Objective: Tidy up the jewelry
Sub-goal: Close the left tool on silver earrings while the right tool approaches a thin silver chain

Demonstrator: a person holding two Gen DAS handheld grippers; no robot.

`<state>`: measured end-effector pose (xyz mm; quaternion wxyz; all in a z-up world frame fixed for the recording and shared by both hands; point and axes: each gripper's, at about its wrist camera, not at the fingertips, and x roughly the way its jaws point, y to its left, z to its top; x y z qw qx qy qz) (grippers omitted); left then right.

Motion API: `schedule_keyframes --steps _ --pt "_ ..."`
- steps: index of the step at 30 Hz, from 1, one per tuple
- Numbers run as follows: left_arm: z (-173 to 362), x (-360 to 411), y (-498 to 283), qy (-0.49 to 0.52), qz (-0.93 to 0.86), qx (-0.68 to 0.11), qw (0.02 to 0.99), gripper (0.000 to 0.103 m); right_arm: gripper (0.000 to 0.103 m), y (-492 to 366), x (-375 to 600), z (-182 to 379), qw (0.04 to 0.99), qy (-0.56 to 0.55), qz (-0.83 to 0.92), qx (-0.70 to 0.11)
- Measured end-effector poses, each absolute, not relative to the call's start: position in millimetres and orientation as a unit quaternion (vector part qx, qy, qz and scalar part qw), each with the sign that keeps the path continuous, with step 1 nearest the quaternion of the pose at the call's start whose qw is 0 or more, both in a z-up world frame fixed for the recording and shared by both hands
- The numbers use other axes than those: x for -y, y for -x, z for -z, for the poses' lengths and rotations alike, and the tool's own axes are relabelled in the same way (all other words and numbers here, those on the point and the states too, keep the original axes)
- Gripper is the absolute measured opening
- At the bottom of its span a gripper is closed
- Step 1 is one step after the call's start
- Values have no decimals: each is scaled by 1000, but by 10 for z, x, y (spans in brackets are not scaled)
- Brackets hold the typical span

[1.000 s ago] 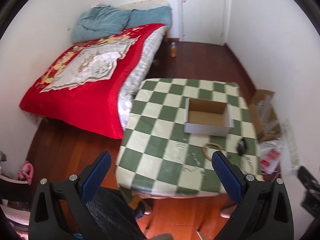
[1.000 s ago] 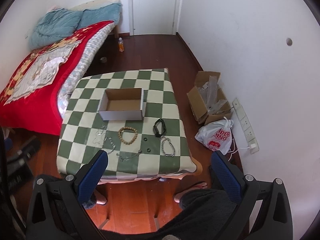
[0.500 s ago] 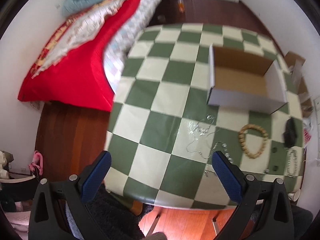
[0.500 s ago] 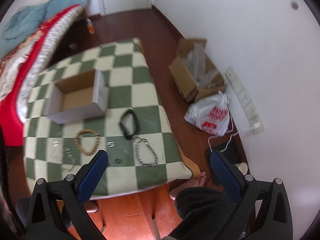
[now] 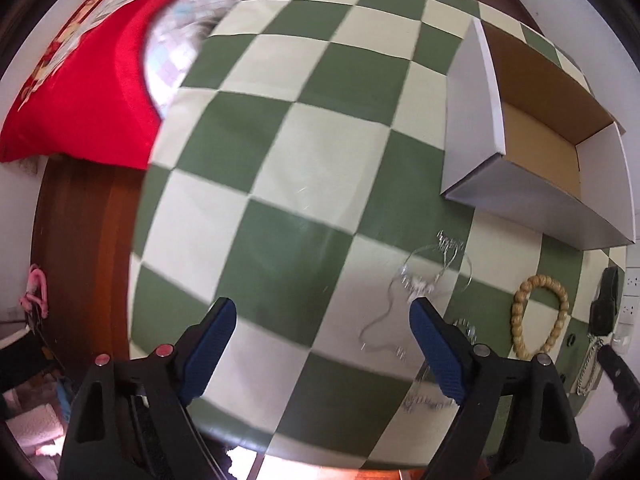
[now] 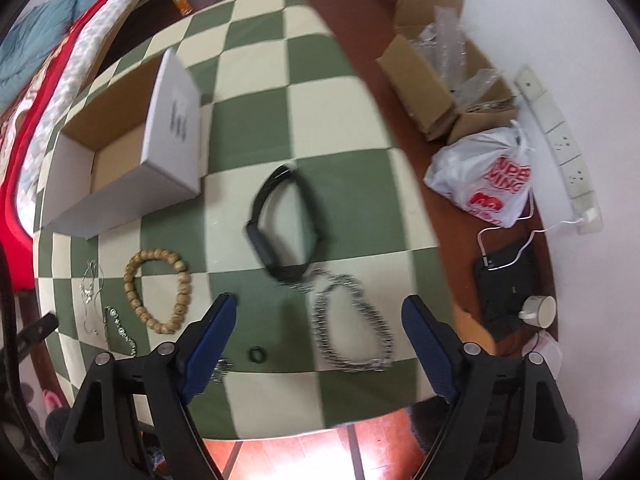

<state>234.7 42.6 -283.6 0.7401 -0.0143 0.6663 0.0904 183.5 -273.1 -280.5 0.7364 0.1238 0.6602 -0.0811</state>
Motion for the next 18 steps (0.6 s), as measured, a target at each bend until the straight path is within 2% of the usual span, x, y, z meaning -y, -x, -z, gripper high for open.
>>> schedule_keyframes --steps 3,5,9,11,12,13,14,15,18 --pt "2969 -313 -2473 2 -77 -673 735 86 79 -1856 2597 2875 732 -130 73 -665" --pt "3055 -249 -2539 -10 -70 -678 732 78 76 -1864 2522 2915 729 -136 67 -668" --pt "3048 -157 -2586 -25 -49 -667 743 74 73 -1884 2362 2975 727 -138 61 -670" --pt "3003 -143 -2546 -17 -28 -658 752 54 73 -1910 2270 3006 727 -137 59 -670" --pt "2985 -131 -2527 -13 -15 -654 756 48 73 -1923 2249 3020 726 -137 57 -671" --pt "2962 -109 -2511 -18 -10 -650 760 31 72 -1938 2212 3034 726 -138 56 -671" --pt "2947 -91 -2506 -24 -7 -648 761 4 72 -1947 2191 3042 726 -138 56 -672" --pt "2938 -77 -2503 -27 -5 -652 758 0 72 -1957 2157 3054 725 -139 54 -672" --pt "2902 -105 -2499 -21 -4 -656 755 0 72 -1981 2074 3074 724 -137 54 -674"
